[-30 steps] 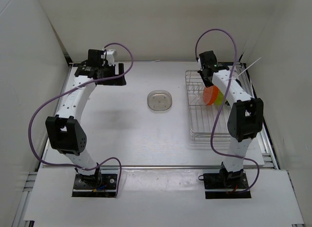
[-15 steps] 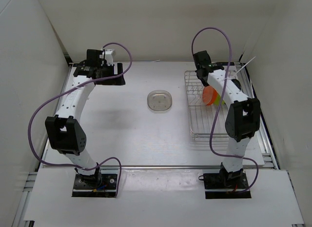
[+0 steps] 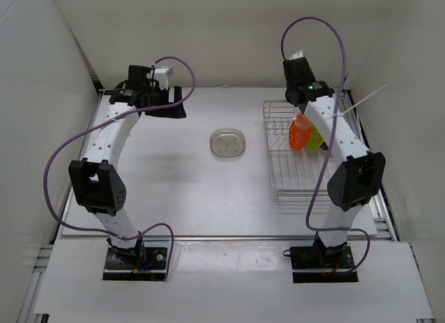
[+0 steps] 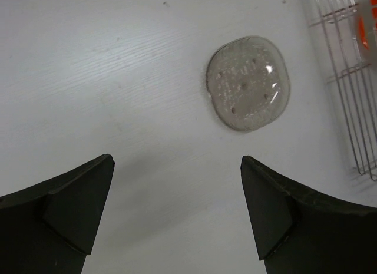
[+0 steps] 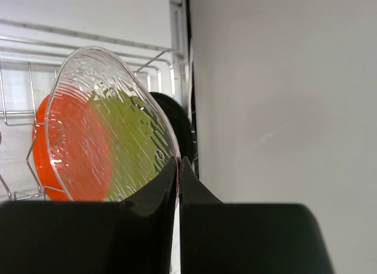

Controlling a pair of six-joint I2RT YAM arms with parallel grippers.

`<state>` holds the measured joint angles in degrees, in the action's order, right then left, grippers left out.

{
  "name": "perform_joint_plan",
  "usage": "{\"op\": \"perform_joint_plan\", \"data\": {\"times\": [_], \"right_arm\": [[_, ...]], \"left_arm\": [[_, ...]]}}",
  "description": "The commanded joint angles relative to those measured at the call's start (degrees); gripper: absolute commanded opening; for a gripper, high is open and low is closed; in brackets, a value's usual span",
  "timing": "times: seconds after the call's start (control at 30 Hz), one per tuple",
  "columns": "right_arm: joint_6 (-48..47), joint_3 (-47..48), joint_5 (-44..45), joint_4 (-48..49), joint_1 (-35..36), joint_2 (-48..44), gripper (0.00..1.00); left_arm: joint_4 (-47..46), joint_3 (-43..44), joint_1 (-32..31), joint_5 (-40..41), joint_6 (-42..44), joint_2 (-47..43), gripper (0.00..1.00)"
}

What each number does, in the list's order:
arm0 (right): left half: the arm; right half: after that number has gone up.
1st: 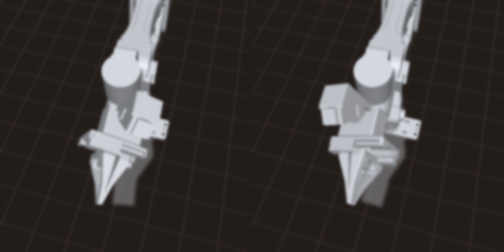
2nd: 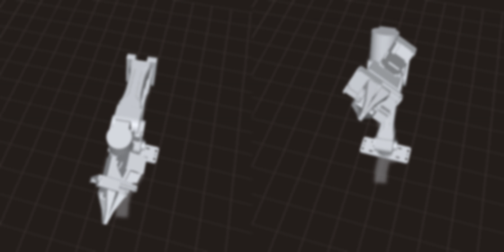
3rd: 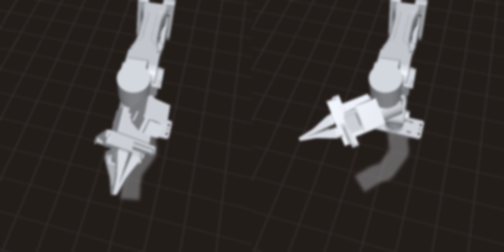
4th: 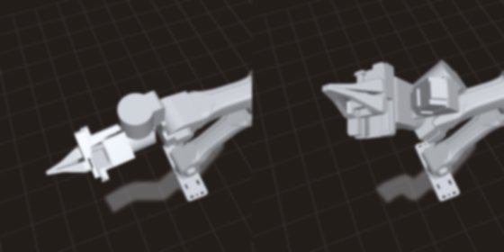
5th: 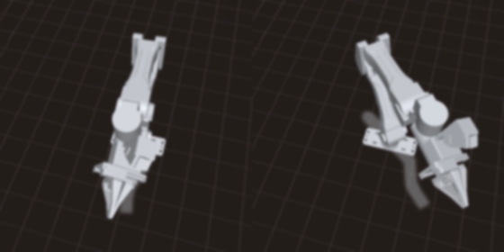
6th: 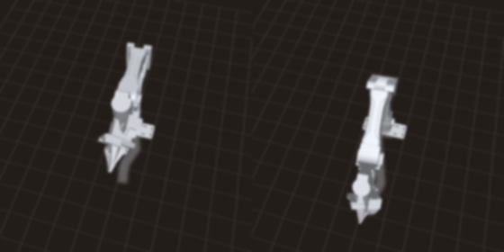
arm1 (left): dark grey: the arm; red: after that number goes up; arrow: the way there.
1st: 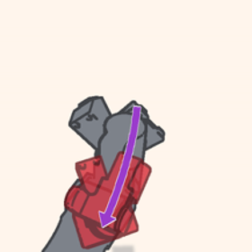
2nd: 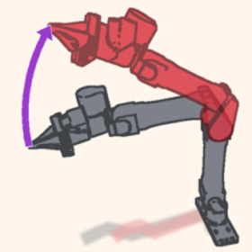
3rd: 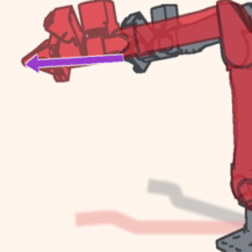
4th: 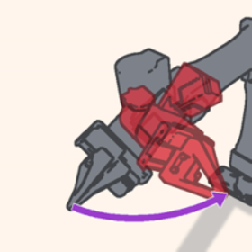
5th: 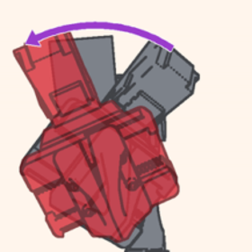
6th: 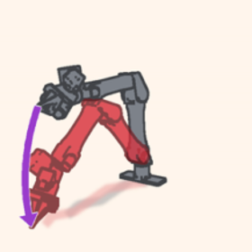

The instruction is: Unload the plates from the dish rack

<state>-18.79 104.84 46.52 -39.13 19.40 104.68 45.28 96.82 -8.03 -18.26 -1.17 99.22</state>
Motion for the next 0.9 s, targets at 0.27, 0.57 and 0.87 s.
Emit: {"op": "perform_joint_plan", "data": {"times": [0.27, 0.57, 0.87], "right_arm": [[3.04, -1.03, -9.04, -0.4, 0.64, -17.31, 0.0], [13.42, -6.93, -37.01, -2.44, -1.11, -22.41, 0.0], [17.02, -4.04, -55.04, -3.84, -2.96, -20.75, 0.0]], "left_arm": [[-2.99, 14.45, -7.25, -16.1, 2.41, 3.79, 1.0], [-9.24, 16.56, -15.33, -14.79, -8.49, 4.93, 0.97], [-9.77, 21.3, -20.09, -14.26, -12.28, 9.68, 0.97]]}}
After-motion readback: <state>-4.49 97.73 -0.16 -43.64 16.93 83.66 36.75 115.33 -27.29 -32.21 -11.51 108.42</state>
